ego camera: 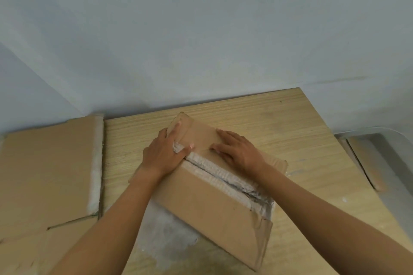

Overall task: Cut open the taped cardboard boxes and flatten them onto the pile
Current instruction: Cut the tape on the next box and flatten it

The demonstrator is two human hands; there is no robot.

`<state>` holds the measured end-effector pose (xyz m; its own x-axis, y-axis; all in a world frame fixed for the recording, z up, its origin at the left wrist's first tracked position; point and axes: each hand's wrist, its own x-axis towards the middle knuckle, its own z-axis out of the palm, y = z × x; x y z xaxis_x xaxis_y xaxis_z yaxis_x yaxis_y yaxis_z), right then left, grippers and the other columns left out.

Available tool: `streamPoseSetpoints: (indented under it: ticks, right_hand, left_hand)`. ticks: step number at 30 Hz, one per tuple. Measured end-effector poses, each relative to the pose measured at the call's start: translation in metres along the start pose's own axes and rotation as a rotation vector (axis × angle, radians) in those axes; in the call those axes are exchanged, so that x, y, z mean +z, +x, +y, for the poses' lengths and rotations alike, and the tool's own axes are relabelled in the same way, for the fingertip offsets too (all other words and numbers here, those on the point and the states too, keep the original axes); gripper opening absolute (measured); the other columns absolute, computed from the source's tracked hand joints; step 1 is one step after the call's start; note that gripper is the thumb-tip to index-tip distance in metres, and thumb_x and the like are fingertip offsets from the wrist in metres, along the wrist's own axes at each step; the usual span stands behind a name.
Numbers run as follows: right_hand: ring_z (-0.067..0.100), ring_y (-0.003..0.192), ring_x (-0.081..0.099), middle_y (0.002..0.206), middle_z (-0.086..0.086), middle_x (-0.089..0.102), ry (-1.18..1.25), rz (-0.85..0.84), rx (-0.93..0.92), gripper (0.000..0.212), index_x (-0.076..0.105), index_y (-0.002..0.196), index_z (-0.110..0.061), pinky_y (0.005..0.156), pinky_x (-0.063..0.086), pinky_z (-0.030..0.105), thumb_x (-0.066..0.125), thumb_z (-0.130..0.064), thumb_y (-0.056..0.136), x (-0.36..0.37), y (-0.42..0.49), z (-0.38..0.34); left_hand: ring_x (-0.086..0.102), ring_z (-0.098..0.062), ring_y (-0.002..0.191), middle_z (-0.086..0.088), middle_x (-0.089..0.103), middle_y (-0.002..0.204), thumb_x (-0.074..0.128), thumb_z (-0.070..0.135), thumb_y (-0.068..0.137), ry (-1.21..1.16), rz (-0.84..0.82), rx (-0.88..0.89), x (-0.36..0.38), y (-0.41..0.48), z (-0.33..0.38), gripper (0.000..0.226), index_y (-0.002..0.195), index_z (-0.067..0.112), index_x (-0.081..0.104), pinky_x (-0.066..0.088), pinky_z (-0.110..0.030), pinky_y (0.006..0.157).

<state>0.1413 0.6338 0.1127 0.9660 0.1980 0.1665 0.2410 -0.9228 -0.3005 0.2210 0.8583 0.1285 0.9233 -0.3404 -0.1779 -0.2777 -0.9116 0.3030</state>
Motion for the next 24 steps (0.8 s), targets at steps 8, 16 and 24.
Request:
streamPoseSetpoints:
  ticks: [8,16,24]
  right_hand:
    - [0.027,0.102,0.065,0.11,0.006,0.07,0.03,0.259,0.096,0.029,0.07,0.109,-0.014,0.089,0.05,0.039,0.048,-0.018,0.09,-0.011,-0.01,0.012]
    - [0.024,0.091,0.064,0.105,0.01,0.07,0.387,0.434,0.553,0.024,0.065,0.115,-0.01,0.077,0.047,0.029,0.049,-0.014,0.097,-0.024,-0.059,0.016]
    - [0.008,0.077,0.065,0.086,-0.007,0.067,0.714,0.409,0.768,0.023,0.062,0.114,-0.019,0.069,0.054,0.029,0.043,-0.021,0.1,-0.024,-0.09,-0.005]
  left_hand:
    - [0.046,-0.032,0.124,-0.01,0.036,0.145,0.036,0.074,0.085,-0.022,0.055,-0.188,0.002,-0.008,0.005,0.08,0.151,0.04,0.006,0.041,-0.045,0.091]
    - [0.033,-0.041,0.134,-0.018,0.02,0.154,0.036,0.062,0.092,-0.178,0.159,-0.447,0.003,-0.036,-0.005,0.074,0.152,0.031,0.005,0.035,-0.055,0.1]
    - [-0.01,-0.034,0.146,-0.016,-0.005,0.16,0.033,0.053,0.097,0.096,0.161,-0.239,0.018,-0.059,0.028,0.061,0.15,0.025,0.025,-0.005,-0.058,0.113]
